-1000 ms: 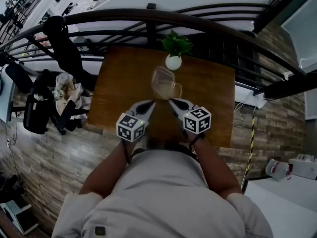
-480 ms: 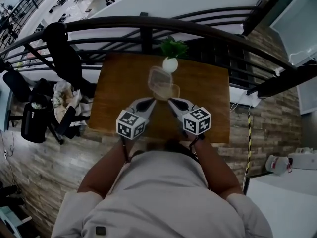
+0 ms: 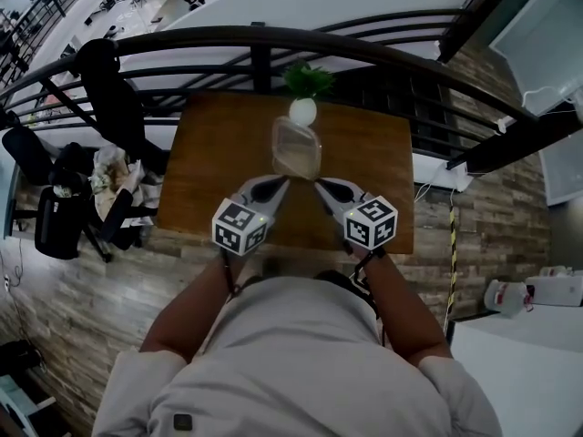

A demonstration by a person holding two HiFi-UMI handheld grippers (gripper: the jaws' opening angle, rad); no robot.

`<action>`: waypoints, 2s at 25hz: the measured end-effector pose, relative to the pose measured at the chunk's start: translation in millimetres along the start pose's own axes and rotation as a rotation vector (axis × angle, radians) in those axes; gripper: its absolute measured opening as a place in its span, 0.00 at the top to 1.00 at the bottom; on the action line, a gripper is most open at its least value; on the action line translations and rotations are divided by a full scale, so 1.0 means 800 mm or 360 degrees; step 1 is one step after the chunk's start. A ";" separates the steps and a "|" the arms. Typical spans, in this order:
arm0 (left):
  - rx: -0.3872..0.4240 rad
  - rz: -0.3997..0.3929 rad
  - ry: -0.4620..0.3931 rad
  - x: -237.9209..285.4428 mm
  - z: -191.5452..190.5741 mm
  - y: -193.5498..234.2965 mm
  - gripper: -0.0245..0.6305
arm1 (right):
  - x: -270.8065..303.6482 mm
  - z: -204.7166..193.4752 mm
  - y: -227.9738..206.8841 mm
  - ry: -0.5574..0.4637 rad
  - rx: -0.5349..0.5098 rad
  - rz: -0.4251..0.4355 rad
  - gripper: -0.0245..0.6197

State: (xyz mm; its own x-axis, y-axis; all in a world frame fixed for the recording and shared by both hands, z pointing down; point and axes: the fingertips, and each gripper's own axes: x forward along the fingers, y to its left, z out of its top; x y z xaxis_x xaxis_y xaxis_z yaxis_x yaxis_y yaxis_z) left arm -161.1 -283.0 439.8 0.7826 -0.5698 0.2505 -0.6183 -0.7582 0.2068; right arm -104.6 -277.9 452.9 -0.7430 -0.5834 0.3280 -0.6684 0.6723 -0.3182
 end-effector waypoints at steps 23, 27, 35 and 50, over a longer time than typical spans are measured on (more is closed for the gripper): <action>-0.0082 0.0230 -0.0014 0.077 -0.039 -0.201 0.96 | -0.222 -0.086 -0.054 0.0046 -0.0030 0.0193 0.95; -0.0062 0.0310 -0.0017 0.062 -0.052 -0.231 0.96 | -0.247 -0.106 -0.042 0.0047 -0.0052 0.0247 0.95; -0.0102 0.0369 0.0007 0.044 -0.086 -0.289 0.96 | -0.288 -0.136 -0.018 0.0063 -0.0059 0.0323 0.95; -0.0054 0.0275 0.0045 -0.025 -0.095 -0.324 0.96 | -0.312 -0.144 0.053 0.0069 -0.0064 0.0297 0.95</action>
State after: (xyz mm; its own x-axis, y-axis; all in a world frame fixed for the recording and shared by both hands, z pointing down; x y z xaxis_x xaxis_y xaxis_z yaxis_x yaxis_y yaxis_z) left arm -22.3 -50.9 453.3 0.6626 -0.6812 0.3115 -0.7458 -0.6384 0.1902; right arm 56.5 -51.0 460.0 -0.8510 -0.4274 0.3051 -0.5168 0.7850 -0.3417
